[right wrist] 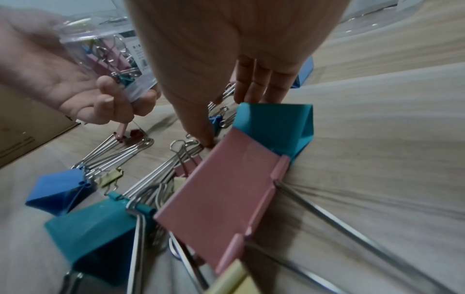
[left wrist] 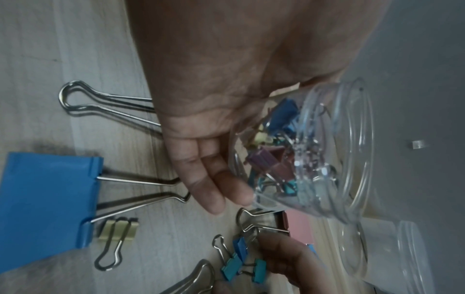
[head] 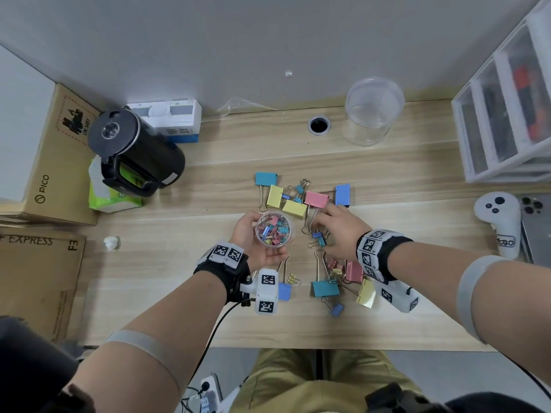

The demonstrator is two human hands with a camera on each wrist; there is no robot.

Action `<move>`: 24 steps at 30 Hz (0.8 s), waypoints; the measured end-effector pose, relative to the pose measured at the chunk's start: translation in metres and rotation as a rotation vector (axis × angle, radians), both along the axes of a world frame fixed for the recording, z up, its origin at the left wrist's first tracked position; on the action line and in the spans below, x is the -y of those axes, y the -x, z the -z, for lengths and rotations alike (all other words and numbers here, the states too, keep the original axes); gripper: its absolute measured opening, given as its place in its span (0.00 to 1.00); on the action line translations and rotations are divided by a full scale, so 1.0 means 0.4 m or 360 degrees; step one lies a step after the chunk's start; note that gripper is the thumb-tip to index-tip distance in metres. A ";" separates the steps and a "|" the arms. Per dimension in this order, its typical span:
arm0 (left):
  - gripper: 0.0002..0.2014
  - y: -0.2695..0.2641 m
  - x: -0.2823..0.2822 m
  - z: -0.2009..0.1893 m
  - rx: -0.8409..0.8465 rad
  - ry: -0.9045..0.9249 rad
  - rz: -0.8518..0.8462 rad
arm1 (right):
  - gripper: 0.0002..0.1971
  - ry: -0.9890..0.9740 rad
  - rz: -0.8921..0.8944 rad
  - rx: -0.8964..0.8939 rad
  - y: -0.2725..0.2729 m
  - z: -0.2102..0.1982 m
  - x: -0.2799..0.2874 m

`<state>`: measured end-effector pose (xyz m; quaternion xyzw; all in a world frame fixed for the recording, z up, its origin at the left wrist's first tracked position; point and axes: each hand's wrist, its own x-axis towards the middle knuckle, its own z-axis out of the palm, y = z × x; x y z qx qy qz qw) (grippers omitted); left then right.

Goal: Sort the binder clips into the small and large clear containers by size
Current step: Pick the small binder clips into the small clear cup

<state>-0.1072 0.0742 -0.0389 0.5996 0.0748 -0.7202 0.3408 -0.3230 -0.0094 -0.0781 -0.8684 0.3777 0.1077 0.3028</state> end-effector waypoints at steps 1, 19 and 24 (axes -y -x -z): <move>0.26 -0.001 0.001 0.000 -0.0001 0.0000 -0.0004 | 0.28 0.0009 -0.0047 0.0011 -0.002 0.001 -0.001; 0.26 -0.005 -0.008 0.001 -0.0014 -0.0020 -0.0038 | 0.12 -0.0042 -0.0138 -0.0067 -0.029 -0.006 -0.007; 0.27 -0.007 -0.011 0.005 -0.0019 -0.0024 -0.0050 | 0.14 -0.0024 -0.0085 -0.0168 -0.035 -0.013 -0.008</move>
